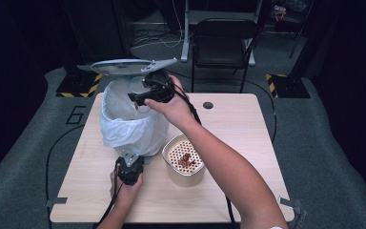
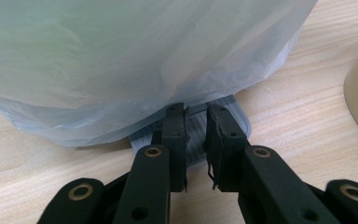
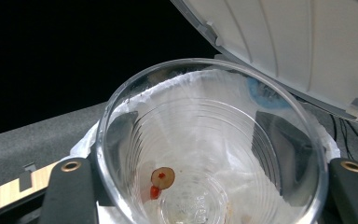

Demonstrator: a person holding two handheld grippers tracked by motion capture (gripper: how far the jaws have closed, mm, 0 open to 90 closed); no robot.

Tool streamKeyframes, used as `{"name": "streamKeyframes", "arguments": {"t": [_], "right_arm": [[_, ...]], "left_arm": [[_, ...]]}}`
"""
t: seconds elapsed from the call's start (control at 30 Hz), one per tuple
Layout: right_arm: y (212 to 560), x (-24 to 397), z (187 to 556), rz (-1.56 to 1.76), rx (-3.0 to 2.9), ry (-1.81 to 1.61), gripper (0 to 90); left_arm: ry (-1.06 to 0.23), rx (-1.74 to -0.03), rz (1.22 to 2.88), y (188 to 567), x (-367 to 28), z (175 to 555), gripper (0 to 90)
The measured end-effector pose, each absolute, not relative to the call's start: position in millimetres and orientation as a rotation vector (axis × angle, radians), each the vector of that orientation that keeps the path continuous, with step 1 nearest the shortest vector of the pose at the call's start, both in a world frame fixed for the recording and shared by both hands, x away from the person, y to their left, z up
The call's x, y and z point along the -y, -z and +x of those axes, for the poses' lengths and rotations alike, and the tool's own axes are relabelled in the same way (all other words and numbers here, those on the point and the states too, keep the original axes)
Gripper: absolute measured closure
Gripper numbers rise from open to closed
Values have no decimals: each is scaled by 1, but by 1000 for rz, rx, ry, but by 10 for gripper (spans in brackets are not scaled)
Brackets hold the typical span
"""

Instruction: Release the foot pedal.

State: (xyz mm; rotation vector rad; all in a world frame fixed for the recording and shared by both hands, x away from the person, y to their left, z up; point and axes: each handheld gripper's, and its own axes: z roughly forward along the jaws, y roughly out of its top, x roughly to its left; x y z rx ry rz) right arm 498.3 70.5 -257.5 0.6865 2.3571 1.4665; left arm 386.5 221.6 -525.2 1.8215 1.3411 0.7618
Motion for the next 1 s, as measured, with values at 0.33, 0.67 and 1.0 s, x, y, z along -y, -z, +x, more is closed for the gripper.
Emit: {"name": "streamKeyframes", "arguments": {"t": [0.33, 0.67, 1.0], "right_arm": [[265, -82, 497, 773, -2280, -1447, 305], [279, -99, 502, 848, -2230, -1446, 221], [289, -99, 494, 887, -2204, -1498, 37]], "left_arm": [[-772, -1341, 1823, 525, -222, 387, 779], [-768, -1340, 1821, 525, -222, 387, 779], [-763, -1341, 1808, 526, -222, 387, 778]]}}
